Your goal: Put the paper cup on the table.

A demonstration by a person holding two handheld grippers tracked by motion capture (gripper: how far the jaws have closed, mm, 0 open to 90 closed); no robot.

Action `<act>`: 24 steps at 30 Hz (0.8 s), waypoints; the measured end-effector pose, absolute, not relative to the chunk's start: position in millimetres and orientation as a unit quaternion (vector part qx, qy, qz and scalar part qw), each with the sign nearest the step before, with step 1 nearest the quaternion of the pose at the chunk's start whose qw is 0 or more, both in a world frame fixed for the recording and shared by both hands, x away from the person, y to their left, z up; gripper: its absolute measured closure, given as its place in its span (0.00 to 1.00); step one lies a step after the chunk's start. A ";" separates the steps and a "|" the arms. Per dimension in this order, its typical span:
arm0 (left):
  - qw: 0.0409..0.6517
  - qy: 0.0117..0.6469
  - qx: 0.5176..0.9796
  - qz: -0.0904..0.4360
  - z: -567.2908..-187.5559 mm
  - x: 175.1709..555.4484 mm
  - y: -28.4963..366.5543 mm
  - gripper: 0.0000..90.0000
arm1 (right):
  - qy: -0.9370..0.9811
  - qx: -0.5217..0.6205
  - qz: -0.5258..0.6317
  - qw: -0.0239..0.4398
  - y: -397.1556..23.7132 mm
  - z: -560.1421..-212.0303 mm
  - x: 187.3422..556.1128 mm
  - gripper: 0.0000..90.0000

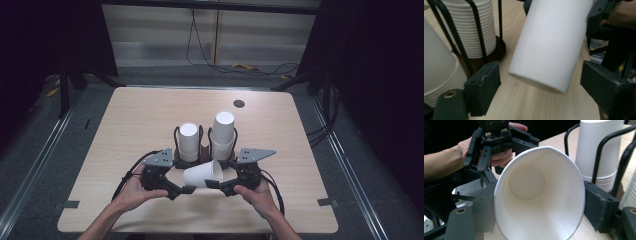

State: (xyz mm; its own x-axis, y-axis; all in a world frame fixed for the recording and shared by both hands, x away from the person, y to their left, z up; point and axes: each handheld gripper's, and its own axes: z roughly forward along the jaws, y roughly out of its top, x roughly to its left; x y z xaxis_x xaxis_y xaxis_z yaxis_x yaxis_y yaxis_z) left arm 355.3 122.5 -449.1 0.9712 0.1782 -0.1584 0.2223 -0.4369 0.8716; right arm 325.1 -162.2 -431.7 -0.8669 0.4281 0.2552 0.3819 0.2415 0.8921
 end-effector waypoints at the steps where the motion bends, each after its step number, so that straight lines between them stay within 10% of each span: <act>1: 0.513 0.119 0.850 -0.017 -449.7 354.9 123.4 0.18 | 0.787 0.258 0.559 0.022 -162.7 -431.4 325.0 0.26; 24: 0.530 0.184 0.827 0.020 -445.5 363.9 157.6 0.18 | 0.800 0.304 0.514 0.051 -188.2 -427.2 310.7 0.27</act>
